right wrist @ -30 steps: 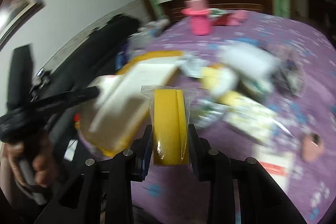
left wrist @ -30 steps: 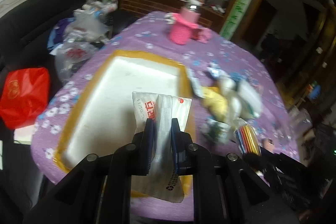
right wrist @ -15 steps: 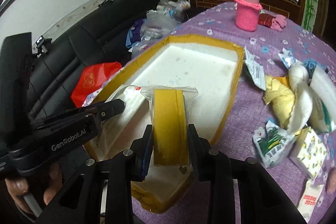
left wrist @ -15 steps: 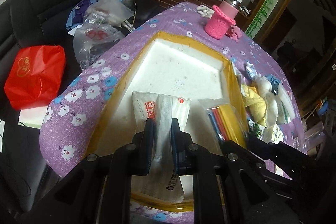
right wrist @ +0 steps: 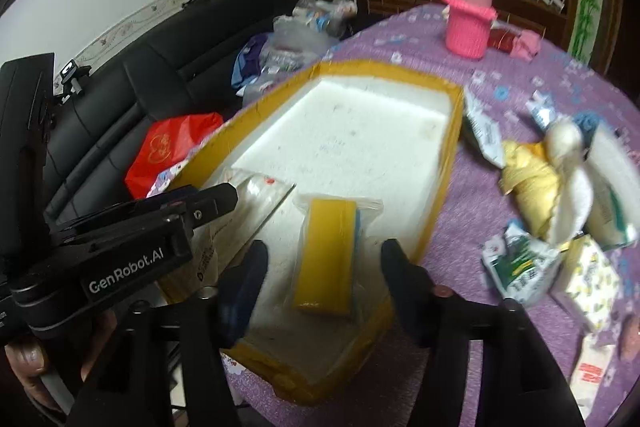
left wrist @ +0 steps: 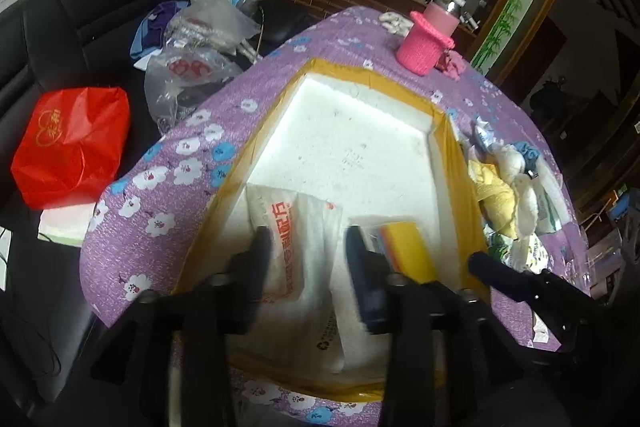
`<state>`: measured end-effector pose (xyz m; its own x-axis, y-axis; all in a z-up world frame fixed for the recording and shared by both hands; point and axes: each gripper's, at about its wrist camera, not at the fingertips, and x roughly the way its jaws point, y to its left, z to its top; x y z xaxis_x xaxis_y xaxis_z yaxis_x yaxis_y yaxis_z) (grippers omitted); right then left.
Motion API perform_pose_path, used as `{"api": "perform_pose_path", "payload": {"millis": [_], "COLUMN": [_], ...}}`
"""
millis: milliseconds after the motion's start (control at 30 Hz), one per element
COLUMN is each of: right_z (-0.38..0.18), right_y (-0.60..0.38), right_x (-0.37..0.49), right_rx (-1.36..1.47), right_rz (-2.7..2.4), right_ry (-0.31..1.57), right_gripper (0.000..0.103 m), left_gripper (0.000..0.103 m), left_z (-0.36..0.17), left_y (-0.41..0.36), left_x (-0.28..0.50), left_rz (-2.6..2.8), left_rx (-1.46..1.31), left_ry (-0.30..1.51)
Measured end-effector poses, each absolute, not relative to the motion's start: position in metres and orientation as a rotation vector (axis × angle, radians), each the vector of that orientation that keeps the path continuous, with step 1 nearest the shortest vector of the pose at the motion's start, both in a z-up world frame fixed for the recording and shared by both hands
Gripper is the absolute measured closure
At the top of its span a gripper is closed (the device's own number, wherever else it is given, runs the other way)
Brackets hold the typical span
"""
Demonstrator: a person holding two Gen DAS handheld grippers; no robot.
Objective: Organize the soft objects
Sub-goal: 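Carry both held items into the yellow-bordered foam tray and open both tools, then grasp the pink fuzzy ball with the right tool while the left tool grasps a white packet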
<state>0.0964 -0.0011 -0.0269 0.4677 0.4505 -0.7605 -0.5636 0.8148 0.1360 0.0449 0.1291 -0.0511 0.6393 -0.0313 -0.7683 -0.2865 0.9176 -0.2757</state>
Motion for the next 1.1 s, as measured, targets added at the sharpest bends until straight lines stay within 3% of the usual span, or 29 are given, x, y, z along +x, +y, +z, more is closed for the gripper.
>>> {"api": "perform_pose_path", "payload": {"millis": [667, 800, 1100], "right_z": [-0.007, -0.013, -0.037], "right_y": [-0.082, -0.118, -0.24], "right_x": [0.073, 0.076, 0.078], "right_rx": [-0.02, 0.034, 0.154], "right_rz": [0.635, 0.663, 0.558], "right_ry": [0.843, 0.861, 0.873], "right_gripper": [0.033, 0.031, 0.026], "left_gripper": [0.055, 0.039, 0.037], "left_z": [-0.004, 0.006, 0.005], "left_y": [0.078, 0.059, -0.019], "left_x": [0.031, 0.03, 0.037], "left_rz": [0.112, 0.08, -0.103], "left_rx": [-0.327, -0.324, -0.278], "left_ry": [0.766, 0.747, 0.787]}}
